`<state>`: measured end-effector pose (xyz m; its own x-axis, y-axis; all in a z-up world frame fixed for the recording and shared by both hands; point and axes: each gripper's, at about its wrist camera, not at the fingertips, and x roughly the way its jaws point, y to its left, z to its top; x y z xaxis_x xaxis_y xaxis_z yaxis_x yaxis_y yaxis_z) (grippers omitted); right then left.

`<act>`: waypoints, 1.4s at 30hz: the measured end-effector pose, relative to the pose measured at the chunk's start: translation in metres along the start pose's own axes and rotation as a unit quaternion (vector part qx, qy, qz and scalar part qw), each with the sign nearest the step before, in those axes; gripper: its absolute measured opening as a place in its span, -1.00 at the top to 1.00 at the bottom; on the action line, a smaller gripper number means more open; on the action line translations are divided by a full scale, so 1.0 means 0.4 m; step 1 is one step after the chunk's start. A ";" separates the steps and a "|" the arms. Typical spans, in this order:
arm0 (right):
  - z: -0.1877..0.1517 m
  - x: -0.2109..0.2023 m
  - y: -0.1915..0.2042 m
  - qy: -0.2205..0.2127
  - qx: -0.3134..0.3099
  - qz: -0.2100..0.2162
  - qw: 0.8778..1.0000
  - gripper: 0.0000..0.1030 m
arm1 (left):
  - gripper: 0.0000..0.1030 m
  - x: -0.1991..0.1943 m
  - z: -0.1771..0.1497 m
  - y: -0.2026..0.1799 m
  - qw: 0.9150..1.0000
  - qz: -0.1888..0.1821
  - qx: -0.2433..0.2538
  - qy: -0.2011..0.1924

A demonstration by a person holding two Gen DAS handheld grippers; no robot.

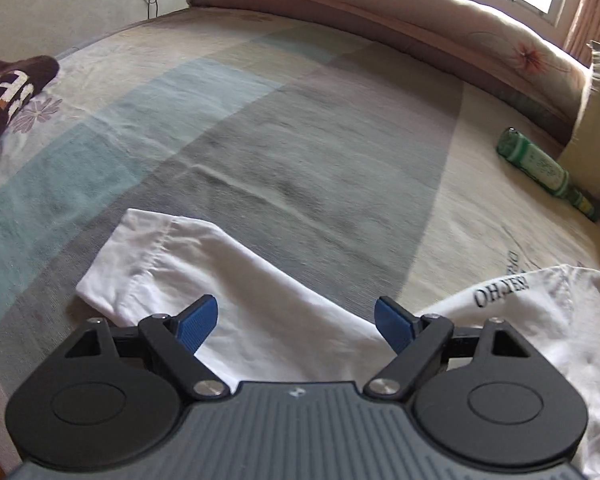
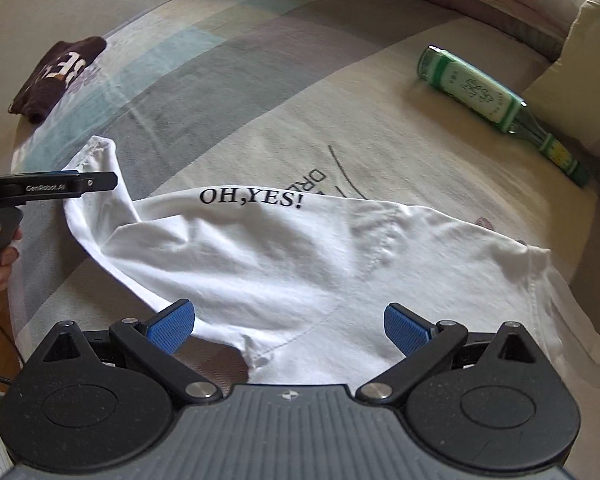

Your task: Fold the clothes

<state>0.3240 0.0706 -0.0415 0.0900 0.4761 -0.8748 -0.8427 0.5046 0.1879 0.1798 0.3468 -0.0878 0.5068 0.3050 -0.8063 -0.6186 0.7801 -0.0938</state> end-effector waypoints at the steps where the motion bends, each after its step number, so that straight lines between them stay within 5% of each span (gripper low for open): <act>1: 0.005 0.007 0.005 0.004 0.000 0.008 1.000 -1.00 | -0.66 0.013 -0.007 0.020 1.000 0.006 -0.006 0.013; 7: 0.057 0.037 0.043 0.015 -0.028 0.054 0.998 -0.89 | -0.68 -0.014 -0.084 0.049 0.999 0.018 0.003 0.044; 11: 0.157 0.077 0.099 -0.001 -0.111 0.081 0.991 -0.44 | -0.67 -0.053 -0.115 0.055 0.999 0.017 -0.028 0.042; 17: 0.292 0.216 0.196 -0.009 -0.220 0.111 0.969 -0.11 | -0.67 -0.085 -0.124 0.048 0.998 0.016 -0.056 0.025; 26: 0.225 0.279 0.262 0.040 -0.337 0.135 0.931 0.23 | -0.67 -0.110 -0.124 0.085 0.998 0.037 -0.056 0.019; 30: 0.193 0.266 0.275 0.045 -0.371 0.137 0.918 0.72 | -0.67 -0.112 -0.123 0.104 0.996 0.043 -0.071 0.021; 33: 0.221 0.254 0.266 0.025 -0.357 0.122 0.926 0.89 | -0.67 -0.112 -0.118 0.109 0.995 0.037 -0.085 0.020; 37: 0.291 0.233 0.217 -0.024 -0.298 0.067 0.952 0.89 | -0.67 -0.114 -0.108 0.110 0.994 0.023 -0.103 0.014; 42: 0.315 0.237 0.173 -0.022 -0.242 0.041 0.969 0.74 | -0.67 -0.101 -0.093 0.121 0.992 0.005 -0.127 0.012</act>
<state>0.3413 0.2415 -0.0552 0.0256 0.5365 -0.8435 -0.9974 0.0709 0.0148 0.1070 0.3518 -0.0815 0.4875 0.2969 -0.8211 -0.7560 0.6140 -0.2268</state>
